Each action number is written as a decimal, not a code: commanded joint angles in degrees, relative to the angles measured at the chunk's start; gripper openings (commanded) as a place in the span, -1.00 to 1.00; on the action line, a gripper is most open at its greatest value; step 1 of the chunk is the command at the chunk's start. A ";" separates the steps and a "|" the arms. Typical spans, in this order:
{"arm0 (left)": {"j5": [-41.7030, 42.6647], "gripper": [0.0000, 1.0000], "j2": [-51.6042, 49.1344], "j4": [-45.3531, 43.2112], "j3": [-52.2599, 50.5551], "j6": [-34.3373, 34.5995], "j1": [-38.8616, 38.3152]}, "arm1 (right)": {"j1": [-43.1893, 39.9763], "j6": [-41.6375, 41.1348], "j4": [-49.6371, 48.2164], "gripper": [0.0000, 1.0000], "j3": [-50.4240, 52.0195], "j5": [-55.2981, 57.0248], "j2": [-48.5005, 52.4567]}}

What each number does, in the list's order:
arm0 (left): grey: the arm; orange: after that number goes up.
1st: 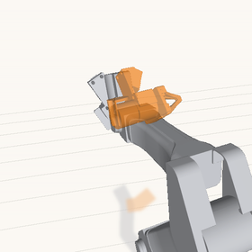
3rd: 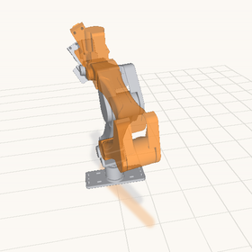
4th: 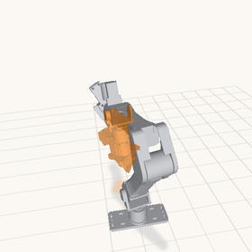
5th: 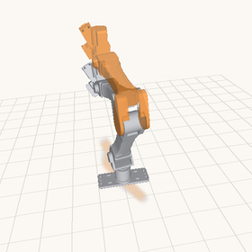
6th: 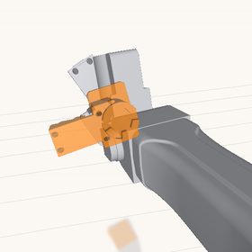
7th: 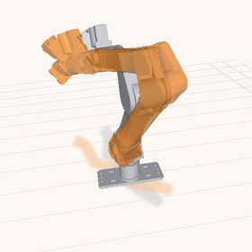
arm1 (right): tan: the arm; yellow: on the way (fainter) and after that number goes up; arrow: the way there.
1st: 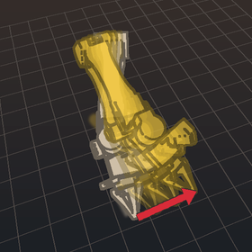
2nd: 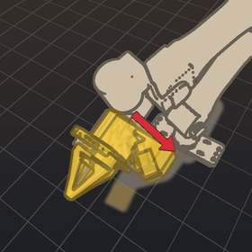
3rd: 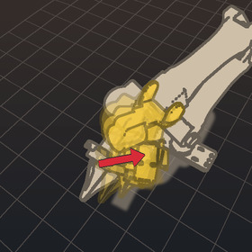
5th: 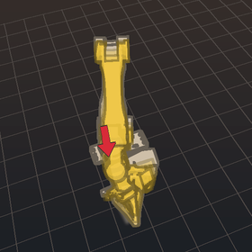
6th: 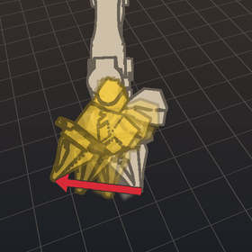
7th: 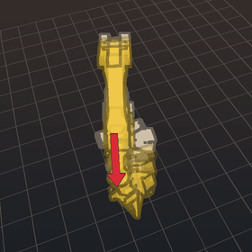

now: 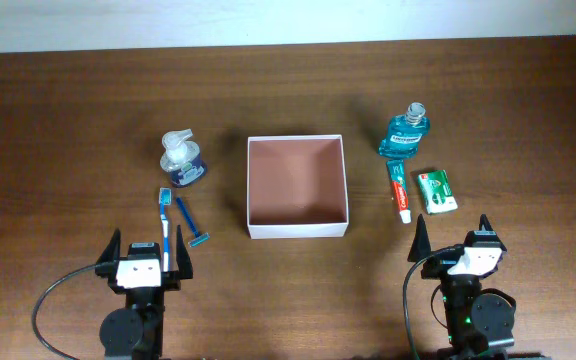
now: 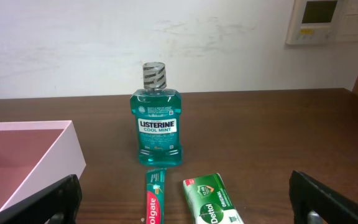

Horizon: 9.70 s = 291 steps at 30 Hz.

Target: Pack container

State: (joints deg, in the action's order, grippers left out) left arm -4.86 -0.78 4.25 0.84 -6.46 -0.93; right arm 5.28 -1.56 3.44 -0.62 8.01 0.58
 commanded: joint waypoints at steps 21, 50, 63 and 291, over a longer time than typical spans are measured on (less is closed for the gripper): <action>0.61 0.99 0.44 0.04 -0.33 -0.81 0.35 | -0.44 -0.17 0.44 0.97 0.31 -0.09 -0.37; 0.63 0.99 0.44 0.04 -0.33 -0.81 0.35 | -0.44 -0.17 0.44 0.97 0.31 -0.09 -0.37; 0.61 0.99 0.44 0.07 -0.33 -0.81 0.35 | -0.44 -0.17 0.44 0.98 0.31 -0.09 -0.37; 0.61 0.99 0.44 0.04 -0.33 -0.81 0.35 | -0.44 -3.41 32.00 0.04 -84.35 -3.02 101.20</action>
State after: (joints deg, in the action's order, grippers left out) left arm -4.84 -0.69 4.27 0.78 -6.46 -0.93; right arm 5.21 -3.62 36.12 -83.90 5.13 101.47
